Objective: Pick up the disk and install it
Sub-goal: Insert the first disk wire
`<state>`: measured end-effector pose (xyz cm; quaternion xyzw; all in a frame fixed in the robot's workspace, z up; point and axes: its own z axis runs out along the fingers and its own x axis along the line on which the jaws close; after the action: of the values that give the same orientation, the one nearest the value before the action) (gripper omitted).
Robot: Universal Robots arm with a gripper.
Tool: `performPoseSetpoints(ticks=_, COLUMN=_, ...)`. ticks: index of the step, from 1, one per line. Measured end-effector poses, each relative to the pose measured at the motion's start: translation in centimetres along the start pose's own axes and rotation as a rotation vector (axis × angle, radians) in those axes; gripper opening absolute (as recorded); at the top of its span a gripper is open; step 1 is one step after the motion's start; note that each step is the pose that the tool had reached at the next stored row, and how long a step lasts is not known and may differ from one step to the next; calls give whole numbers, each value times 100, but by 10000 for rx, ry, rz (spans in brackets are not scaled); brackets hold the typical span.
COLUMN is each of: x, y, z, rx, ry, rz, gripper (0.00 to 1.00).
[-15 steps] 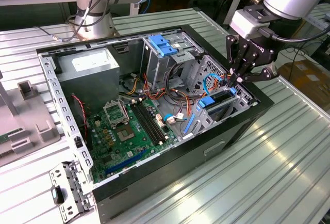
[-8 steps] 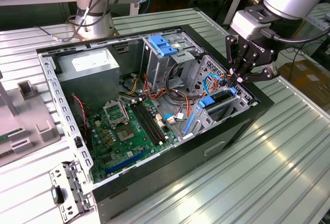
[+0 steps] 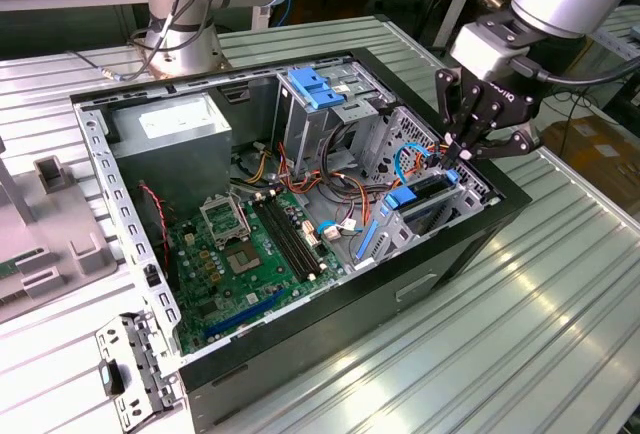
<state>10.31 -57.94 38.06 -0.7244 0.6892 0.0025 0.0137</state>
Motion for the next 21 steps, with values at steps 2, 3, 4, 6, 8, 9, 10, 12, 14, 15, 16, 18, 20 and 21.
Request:
performPoseSetpoints(ticks=2, x=0, y=0, z=0, rx=-5, ry=-4, rz=-209, gripper=11)
performPoseSetpoints(ticks=3, x=0, y=0, z=0, rx=-6, ry=-5, rz=-279, gripper=11)
performPoseSetpoints(ticks=4, x=0, y=0, z=0, rx=-8, ry=-6, rz=-366, gripper=11)
performPoseSetpoints(ticks=6, x=0, y=0, z=0, rx=-12, ry=-9, rz=-544, gripper=11)
performPoseSetpoints(ticks=8, x=0, y=0, z=0, rx=-18, ry=-13, rz=-782, gripper=11)
performPoseSetpoints(ticks=9, x=0, y=0, z=0, rx=-20, ry=-14, rz=-879, gripper=11)
performPoseSetpoints(ticks=10, x=0, y=0, z=0, rx=-22, ry=-16, rz=-966, gripper=11)
performPoseSetpoints(ticks=12, x=0, y=0, z=0, rx=-26, ry=-19, rz=-1134, gripper=11)
performPoseSetpoints(ticks=14, x=0, y=0, z=0, rx=-31, ry=-23, rz=-1388, gripper=11)
performPoseSetpoints(ticks=15, x=0, y=0, z=0, rx=-35, ry=-26, rz=-1546, gripper=11)
performPoseSetpoints(ticks=16, x=0, y=0, z=0, rx=-38, ry=-28, rz=-1676, gripper=11)
performPoseSetpoints(ticks=18, x=0, y=0, z=0, rx=-44, ry=-32, rz=-1956, gripper=11)
performPoseSetpoints(ticks=20, x=0, y=0, z=0, rx=-51, ry=-37, rz=-2272, gripper=11)
performPoseSetpoints(ticks=21, x=0, y=0, z=0, rx=-54, ry=-39, rz=-2388, gripper=11)
